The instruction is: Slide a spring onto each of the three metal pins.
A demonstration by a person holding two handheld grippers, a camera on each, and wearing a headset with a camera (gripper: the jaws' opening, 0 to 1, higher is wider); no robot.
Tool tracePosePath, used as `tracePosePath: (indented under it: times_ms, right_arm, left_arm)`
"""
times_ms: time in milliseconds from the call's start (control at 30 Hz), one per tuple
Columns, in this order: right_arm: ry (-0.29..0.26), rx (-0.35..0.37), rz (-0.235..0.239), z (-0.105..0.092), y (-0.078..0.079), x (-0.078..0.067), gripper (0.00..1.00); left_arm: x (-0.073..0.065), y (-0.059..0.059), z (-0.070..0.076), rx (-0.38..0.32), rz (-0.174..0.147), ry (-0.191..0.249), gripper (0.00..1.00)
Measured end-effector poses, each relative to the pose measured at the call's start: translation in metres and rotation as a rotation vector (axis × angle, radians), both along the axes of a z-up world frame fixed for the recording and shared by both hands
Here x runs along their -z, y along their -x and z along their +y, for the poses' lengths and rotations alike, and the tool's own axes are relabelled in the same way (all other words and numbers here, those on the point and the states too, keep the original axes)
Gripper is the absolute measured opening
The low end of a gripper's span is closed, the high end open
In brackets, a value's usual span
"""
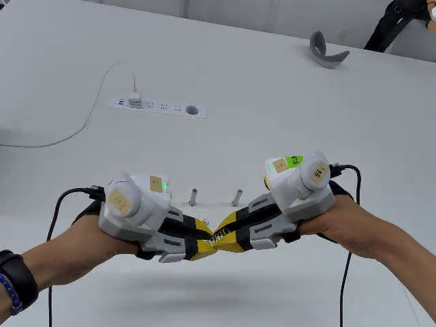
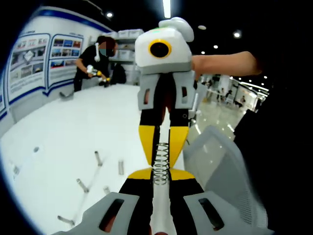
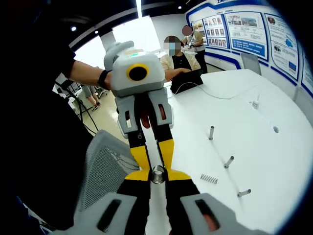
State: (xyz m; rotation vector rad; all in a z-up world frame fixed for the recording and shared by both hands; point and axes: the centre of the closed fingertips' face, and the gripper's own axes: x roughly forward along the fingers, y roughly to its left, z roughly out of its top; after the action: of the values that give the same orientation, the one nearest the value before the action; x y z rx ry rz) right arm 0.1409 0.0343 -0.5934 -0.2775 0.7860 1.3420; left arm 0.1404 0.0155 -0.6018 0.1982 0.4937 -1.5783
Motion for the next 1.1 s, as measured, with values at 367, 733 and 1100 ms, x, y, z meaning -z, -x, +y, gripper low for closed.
tracePosePath:
  times_ms: [367, 733, 1100]
  right_arm:
    - [0.027, 0.062, -0.011, -0.003, -0.009, 0.007, 0.12]
    - [0.079, 0.130, -0.017, -0.015, -0.021, 0.023, 0.12]
    - [0.127, 0.166, -0.032, -0.018, -0.041, 0.036, 0.12]
  left_arm:
    - [0.017, -0.011, 0.027, -0.095, 0.028, -0.007, 0.15]
    - [0.029, -0.030, 0.056, -0.221, 0.041, -0.021, 0.22]
    - [0.040, -0.053, 0.081, -0.372, 0.048, -0.042, 0.31]
